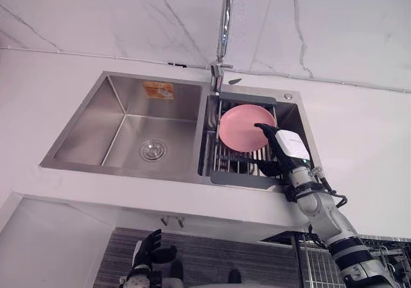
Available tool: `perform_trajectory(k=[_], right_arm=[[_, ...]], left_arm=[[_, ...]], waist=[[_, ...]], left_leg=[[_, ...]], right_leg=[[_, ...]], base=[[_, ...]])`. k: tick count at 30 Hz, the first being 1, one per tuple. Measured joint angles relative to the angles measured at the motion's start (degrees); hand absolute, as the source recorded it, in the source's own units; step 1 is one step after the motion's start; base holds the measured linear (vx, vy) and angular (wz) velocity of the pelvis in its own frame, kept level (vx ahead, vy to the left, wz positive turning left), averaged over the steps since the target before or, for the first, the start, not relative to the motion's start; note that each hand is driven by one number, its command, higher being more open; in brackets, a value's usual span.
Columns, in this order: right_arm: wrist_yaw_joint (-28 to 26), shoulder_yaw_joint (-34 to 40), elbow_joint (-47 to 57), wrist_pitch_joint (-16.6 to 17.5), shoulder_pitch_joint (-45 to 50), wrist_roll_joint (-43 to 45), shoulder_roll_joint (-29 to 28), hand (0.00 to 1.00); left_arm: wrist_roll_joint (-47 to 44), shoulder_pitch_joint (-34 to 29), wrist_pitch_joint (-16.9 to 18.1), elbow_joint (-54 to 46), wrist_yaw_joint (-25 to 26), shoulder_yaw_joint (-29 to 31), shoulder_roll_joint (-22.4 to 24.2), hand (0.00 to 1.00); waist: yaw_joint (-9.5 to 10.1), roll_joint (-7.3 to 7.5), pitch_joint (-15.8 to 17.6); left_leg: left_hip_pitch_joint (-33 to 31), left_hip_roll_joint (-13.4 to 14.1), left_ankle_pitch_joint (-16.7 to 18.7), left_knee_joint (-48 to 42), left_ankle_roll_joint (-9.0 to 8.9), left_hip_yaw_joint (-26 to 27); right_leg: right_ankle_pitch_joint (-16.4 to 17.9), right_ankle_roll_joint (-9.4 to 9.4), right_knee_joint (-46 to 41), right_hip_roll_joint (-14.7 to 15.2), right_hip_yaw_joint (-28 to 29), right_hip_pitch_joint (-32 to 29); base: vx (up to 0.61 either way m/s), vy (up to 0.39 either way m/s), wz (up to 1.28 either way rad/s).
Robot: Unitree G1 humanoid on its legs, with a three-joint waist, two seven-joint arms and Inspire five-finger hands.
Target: Walk over to the sink, pick up the cup, carry it to the dishwasher, place the cup inside the dishwasher, then close the dishwasher door
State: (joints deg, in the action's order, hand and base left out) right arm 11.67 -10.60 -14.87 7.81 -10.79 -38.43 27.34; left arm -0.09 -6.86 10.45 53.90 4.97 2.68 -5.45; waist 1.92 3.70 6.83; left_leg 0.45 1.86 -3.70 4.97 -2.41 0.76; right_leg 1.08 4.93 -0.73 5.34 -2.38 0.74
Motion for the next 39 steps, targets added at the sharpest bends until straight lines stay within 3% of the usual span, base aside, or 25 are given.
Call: perform_trajectory(k=[8, 9, 17, 39], right_arm=[[0.05, -0.03, -1.26, -1.00, -4.51, 0.03, 0.64, 0.90], [0.16, -0.03, -1.93, -1.08, -5.11, 0.03, 0.66, 0.30], [3.38, -0.79, -4.15, -1.38, -8.30, 0.11, 0.51, 0.30], [2.16, -1.93, -0.70, 0.15, -8.38, 3.37, 1.40, 0.30]], left_arm=[[-1.10, 1.21, 0.03, -0.03, 0.07, -0.41, -0.23, 0.90], [-1.15, 1.31, 0.02, -0.03, 0.09, -0.45, -0.23, 0.90], [-2.29, 1.46, 0.10, -0.23, 0.13, -1.01, -0.31, 0.90], [-3.24, 1.46, 0.38, -1.21, -0.05, -1.91, -0.87, 0.90]], waist=[[-0.07, 0.15, 2.56], [-0.03, 0.16, 2.71], [0.04, 0.13, 3.16], [0.03, 0.51, 4.27]], left_leg=[[-1.97, -0.50, -0.99, 0.10, -0.17, -1.96], [-2.26, -0.50, -1.02, 0.28, -0.01, -2.02], [-3.96, -0.61, -1.22, 0.30, 0.09, -1.82], [-4.12, -0.11, -1.27, 0.26, 0.08, -0.91]], right_leg=[[0.24, 0.45, -0.23, 0.22, -0.03, -1.97], [0.23, 0.47, -0.23, 0.24, -0.10, -2.19], [0.08, 0.25, -0.31, 0.27, 0.88, -4.09], [-1.05, 0.79, -0.31, -0.23, 2.73, -5.00]], base=[[-0.08, -0.001, 0.01], [-0.09, 0.004, 0.02], [-0.05, 0.006, -0.05], [0.00, -0.003, -0.02]])
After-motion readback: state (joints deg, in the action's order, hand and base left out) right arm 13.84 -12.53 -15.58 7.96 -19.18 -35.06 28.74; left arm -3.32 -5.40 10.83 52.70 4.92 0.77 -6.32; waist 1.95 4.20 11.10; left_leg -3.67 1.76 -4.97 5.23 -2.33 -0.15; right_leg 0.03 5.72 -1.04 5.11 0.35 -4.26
